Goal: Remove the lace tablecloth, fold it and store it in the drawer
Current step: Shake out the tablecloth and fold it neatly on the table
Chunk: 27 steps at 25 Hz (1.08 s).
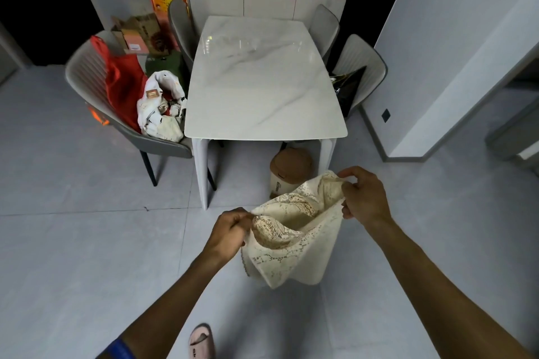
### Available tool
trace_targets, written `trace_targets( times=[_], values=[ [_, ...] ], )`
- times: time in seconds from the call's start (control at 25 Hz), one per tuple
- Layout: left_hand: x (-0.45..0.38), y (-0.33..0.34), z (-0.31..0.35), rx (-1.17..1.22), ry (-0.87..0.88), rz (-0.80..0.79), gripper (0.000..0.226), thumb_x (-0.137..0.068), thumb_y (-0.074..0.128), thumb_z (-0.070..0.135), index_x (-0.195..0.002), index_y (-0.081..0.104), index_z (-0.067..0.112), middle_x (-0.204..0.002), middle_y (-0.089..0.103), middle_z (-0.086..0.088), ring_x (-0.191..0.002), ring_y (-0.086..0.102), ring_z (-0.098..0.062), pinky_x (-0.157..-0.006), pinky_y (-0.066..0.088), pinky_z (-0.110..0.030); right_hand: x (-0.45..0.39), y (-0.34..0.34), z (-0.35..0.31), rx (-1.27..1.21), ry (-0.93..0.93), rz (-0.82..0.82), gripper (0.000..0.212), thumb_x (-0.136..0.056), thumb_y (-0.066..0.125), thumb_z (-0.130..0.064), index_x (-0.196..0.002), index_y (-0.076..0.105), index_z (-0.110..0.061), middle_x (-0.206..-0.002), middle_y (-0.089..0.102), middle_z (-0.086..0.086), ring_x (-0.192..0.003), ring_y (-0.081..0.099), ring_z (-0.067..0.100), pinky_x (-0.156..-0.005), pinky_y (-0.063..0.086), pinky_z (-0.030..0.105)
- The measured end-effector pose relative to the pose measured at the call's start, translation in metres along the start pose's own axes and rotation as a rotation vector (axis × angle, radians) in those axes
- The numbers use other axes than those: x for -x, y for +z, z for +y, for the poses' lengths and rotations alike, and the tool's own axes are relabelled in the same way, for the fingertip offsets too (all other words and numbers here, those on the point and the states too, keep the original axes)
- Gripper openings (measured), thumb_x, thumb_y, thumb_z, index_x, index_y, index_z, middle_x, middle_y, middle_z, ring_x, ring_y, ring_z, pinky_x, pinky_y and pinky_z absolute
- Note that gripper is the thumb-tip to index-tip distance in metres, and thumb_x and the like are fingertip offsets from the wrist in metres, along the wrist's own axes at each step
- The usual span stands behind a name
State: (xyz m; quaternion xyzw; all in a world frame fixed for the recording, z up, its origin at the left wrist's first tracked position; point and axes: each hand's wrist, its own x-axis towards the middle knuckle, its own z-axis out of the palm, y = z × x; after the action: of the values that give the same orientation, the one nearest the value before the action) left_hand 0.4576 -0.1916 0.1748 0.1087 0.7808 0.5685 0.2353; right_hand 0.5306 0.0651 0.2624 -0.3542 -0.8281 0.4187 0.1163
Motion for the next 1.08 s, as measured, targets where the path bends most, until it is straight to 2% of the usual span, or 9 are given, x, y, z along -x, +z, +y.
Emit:
trace_targets(
  times=[0.04, 0.12, 0.2, 0.28, 0.44, 0.6, 0.76, 0.96, 1.08],
  values=[
    [0.001, -0.001, 0.008, -0.013, -0.002, -0.06, 0.035, -0.093, 0.058, 0.04, -0.08, 0.073, 0.011, -0.08, 0.07, -0.006, -0.072, 0.065, -0.016, -0.055, 0.046, -0.02, 0.001, 0.001, 0.003, 0.0, 0.012, -0.004, 0.028, -0.088, 0.045, 0.0, -0.098, 0.064, -0.018, -0.067, 0.065, 0.013, -0.039, 0.057, 0.021, -0.04, 0.055, 0.03],
    [0.008, 0.001, 0.016, -0.236, 0.067, -0.219, 0.063, -0.069, 0.061, 0.079, -0.094, 0.075, 0.022, -0.091, 0.069, 0.009, -0.082, 0.066, -0.005, -0.064, 0.049, -0.017, 0.001, 0.004, 0.01, -0.044, 0.089, 0.0, 0.028, -0.09, 0.045, -0.001, -0.105, 0.063, -0.017, -0.071, 0.066, 0.014, -0.041, 0.058, 0.02, -0.04, 0.054, 0.028],
    [0.018, 0.013, 0.018, -0.609, 0.196, -0.328, 0.078, -0.051, 0.064, 0.088, -0.104, 0.069, 0.031, -0.101, 0.063, 0.02, -0.091, 0.061, 0.0, -0.073, 0.052, -0.019, 0.002, 0.009, 0.016, -0.151, 0.218, 0.017, 0.028, -0.091, 0.045, -0.003, -0.11, 0.061, -0.016, -0.07, 0.065, 0.016, -0.043, 0.058, 0.021, -0.039, 0.054, 0.028],
    [0.028, 0.028, 0.011, -0.766, 0.252, -0.375, 0.08, -0.051, 0.063, 0.088, -0.108, 0.062, 0.033, -0.105, 0.058, 0.02, -0.093, 0.06, -0.005, -0.078, 0.052, -0.021, 0.004, 0.012, 0.021, -0.26, 0.322, 0.052, 0.027, -0.092, 0.045, -0.004, -0.112, 0.06, -0.015, -0.065, 0.064, 0.016, -0.043, 0.058, 0.021, -0.04, 0.055, 0.028],
    [0.045, 0.052, -0.013, -0.807, 0.238, -0.336, 0.086, -0.051, 0.055, 0.093, -0.109, 0.058, 0.03, -0.107, 0.056, 0.016, -0.088, 0.055, -0.007, -0.068, 0.048, -0.022, 0.005, 0.012, 0.03, -0.421, 0.44, 0.13, 0.03, -0.092, 0.043, 0.0, -0.114, 0.059, -0.012, -0.058, 0.064, 0.015, -0.036, 0.057, 0.019, -0.039, 0.056, 0.031],
    [0.053, 0.078, -0.022, -0.707, 0.24, -0.154, 0.06, -0.074, 0.048, 0.073, -0.099, 0.066, 0.022, -0.104, 0.062, 0.01, -0.092, 0.066, -0.014, -0.067, 0.049, -0.019, 0.009, 0.011, 0.032, -0.61, 0.545, 0.124, 0.028, -0.097, 0.039, -0.001, -0.117, 0.055, -0.011, -0.066, 0.065, 0.019, -0.034, 0.063, 0.018, -0.037, 0.056, 0.032],
    [0.053, 0.099, -0.018, -0.697, 0.154, -0.122, 0.085, -0.061, 0.047, 0.089, -0.112, 0.062, 0.022, -0.112, 0.059, 0.012, -0.101, 0.06, -0.012, -0.075, 0.054, -0.027, 0.015, 0.014, 0.03, -0.776, 0.634, 0.102, 0.028, -0.1, 0.037, -0.008, -0.121, 0.055, -0.011, -0.075, 0.071, 0.015, -0.057, 0.073, 0.019, -0.062, 0.06, 0.033],
    [0.062, 0.128, -0.013, -0.691, 0.025, -0.18, 0.108, -0.049, 0.05, 0.095, -0.133, 0.036, 0.029, -0.13, 0.044, 0.011, -0.12, 0.047, -0.013, -0.089, 0.052, -0.032, 0.022, 0.018, 0.025, -1.09, 0.689, 0.12, 0.029, -0.102, 0.037, -0.009, -0.127, 0.051, -0.011, -0.086, 0.069, 0.018, -0.078, 0.071, 0.029, -0.089, 0.056, 0.044],
    [0.062, 0.137, -0.021, -0.606, 0.058, -0.06, 0.073, -0.076, 0.06, 0.068, -0.129, 0.045, 0.02, -0.128, 0.049, 0.006, -0.116, 0.051, -0.013, -0.081, 0.054, -0.025, 0.026, 0.012, 0.023, -1.267, 0.679, 0.17, 0.03, -0.101, 0.041, -0.007, -0.13, 0.048, -0.005, -0.089, 0.067, 0.022, -0.078, 0.07, 0.033, -0.089, 0.056, 0.047]
  ],
)
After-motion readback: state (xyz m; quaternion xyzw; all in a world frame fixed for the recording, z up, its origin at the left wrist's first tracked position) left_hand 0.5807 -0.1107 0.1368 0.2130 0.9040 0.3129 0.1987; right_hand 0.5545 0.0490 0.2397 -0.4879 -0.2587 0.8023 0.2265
